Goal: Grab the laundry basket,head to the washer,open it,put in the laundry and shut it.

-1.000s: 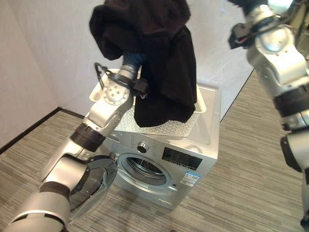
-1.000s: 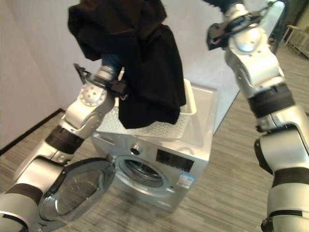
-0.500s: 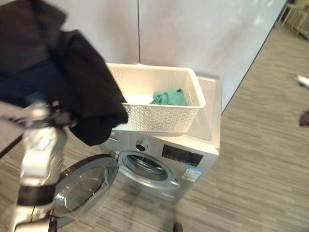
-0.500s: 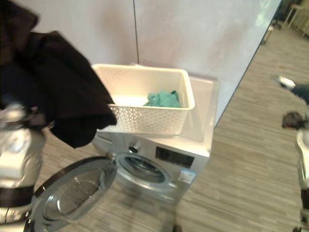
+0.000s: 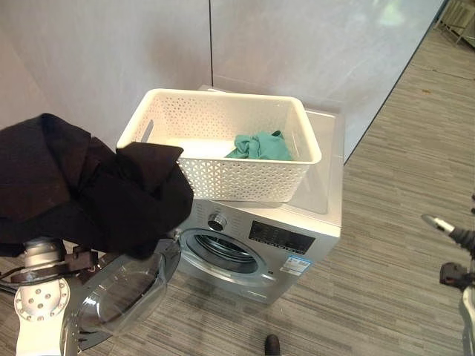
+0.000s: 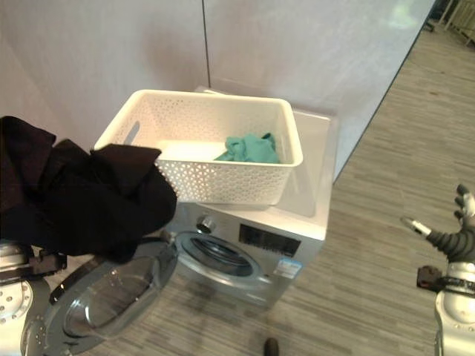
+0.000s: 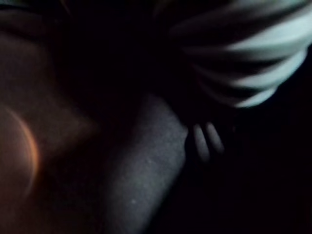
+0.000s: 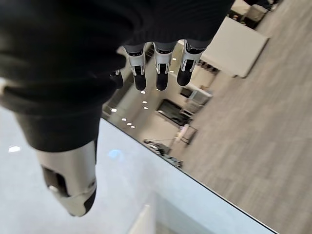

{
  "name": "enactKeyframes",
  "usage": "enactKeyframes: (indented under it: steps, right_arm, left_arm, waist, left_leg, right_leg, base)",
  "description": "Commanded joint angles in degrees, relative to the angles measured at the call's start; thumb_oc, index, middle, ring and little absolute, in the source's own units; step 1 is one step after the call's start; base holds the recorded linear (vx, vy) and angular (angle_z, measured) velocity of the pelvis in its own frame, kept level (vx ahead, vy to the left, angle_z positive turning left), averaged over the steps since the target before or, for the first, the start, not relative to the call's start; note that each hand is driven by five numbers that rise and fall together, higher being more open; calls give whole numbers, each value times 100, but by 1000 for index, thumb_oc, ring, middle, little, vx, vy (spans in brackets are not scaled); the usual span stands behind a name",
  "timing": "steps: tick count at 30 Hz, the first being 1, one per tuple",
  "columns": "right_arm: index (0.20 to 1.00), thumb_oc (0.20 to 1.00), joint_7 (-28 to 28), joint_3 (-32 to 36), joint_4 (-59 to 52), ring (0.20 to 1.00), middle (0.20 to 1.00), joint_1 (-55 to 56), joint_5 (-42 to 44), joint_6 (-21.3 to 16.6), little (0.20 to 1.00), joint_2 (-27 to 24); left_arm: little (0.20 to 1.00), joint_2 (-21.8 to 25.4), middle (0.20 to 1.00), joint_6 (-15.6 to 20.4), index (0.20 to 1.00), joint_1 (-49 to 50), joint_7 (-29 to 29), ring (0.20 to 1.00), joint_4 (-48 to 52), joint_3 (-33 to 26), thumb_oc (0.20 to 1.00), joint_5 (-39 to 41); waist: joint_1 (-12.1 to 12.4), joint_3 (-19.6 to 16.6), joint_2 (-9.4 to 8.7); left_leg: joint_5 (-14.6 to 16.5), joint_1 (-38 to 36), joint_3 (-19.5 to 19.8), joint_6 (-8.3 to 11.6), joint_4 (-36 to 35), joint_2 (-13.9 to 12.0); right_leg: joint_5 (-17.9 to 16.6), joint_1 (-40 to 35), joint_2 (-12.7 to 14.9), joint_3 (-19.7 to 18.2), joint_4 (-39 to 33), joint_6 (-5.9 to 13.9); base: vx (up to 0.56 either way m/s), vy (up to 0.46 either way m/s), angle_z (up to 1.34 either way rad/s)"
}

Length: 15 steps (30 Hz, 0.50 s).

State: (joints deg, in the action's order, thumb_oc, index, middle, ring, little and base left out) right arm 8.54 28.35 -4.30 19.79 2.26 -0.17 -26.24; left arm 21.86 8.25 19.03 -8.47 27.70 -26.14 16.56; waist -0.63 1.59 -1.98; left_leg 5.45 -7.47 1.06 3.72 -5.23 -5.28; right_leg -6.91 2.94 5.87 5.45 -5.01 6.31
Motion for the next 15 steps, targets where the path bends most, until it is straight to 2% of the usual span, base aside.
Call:
enactKeyframes:
  steps: [1, 3, 4, 6, 7, 9, 13, 14, 15]
  right_arm:
    - [1000, 1000, 474, 149, 1477, 1000, 1000, 10, -345, 149, 1000, -36]
    - [1000, 1000, 609, 31, 1997, 1000, 1000, -26, -284, 115, 1000, 7]
    - [1000, 1000, 706, -176, 3059, 1000, 1000, -90, -74, 136, 1000, 120]
    - [1000, 1000, 722, -525, 4515, 1000, 1000, -297, 209, 129, 1000, 169]
    - [1000, 1000, 726, -554, 4602, 1000, 1000, -350, 232, 80, 1000, 147]
    - [1000, 1000, 572, -946, 5695, 1000, 1000, -540, 355, 135, 1000, 182]
    - [1000, 1000, 12, -1749, 7169, 1000, 1000, -855, 623, 206, 1000, 495]
    - [1000, 1000, -185, -2029, 7628, 1000, 1000, -1004, 757, 243, 1000, 726]
    - [1000, 1000, -192, -2029, 7664, 1000, 1000, -1023, 767, 223, 1000, 725]
  left_arm:
    - [200, 344, 200, 551, 200, -10, -266, 200, 471, -468, 200, -623]
    - [200, 295, 200, 609, 200, 57, -358, 200, 461, -517, 200, -654]
    - [200, 292, 200, 694, 200, -5, -602, 200, 364, -612, 200, -880]
    - [200, 328, 200, 749, 200, -120, -844, 200, 249, -688, 200, -1118]
    - [200, 334, 200, 752, 200, -127, -858, 200, 243, -693, 200, -1129]
    - [200, 395, 200, 745, 200, -217, -910, 200, 171, -670, 200, -1236]
    - [200, 366, 200, 664, 200, -280, -500, 200, 54, -30, 200, -820]
    - [200, 286, 200, 543, 200, -259, -193, 200, -100, 476, 200, -490]
    - [200, 296, 200, 549, 200, -272, -186, 200, -116, 481, 200, -480]
  waist:
    - [184, -265, -214]
    - [202, -264, -243]
    - [253, -256, -270]
    - [314, -249, -276]
    - [304, -236, -294]
    - [371, -226, -318]
    - [450, -145, -294]
    - [486, -67, -267]
    - [492, -65, -274]
  left_leg:
    - [489, 201, 123, -418, 357, 182]
    - [486, 215, 145, -414, 364, 186]
    - [478, 245, 178, -405, 376, 192]
    - [515, 231, 210, -386, 376, 174]
    - [482, 247, 210, -383, 379, 188]
    - [452, 270, 238, -361, 366, 203]
    - [428, 300, 312, -325, 407, 209]
    - [425, 317, 332, -319, 447, 214]
    - [421, 324, 333, -321, 451, 221]
  right_leg:
    - [338, -12, 546, 307, 162, 321]
    - [335, -19, 556, 337, 153, 321]
    - [337, -37, 570, 378, 151, 325]
    - [394, -93, 561, 441, 156, 337]
    - [367, -79, 575, 440, 155, 330]
    - [362, -87, 603, 499, 152, 337]
    - [362, -127, 646, 603, 170, 337]
    - [357, -136, 651, 628, 180, 337]
    - [352, -133, 658, 627, 177, 339]
  base:
    - [-7, -3, 8]
    - [-9, -5, 8]
    - [21, -5, 15]
    - [12, -7, 29]
    - [-27, -11, 24]
    - [-21, -8, 13]
    - [-20, -8, 13]
    - [-32, -10, 10]
    - [-23, -6, 12]
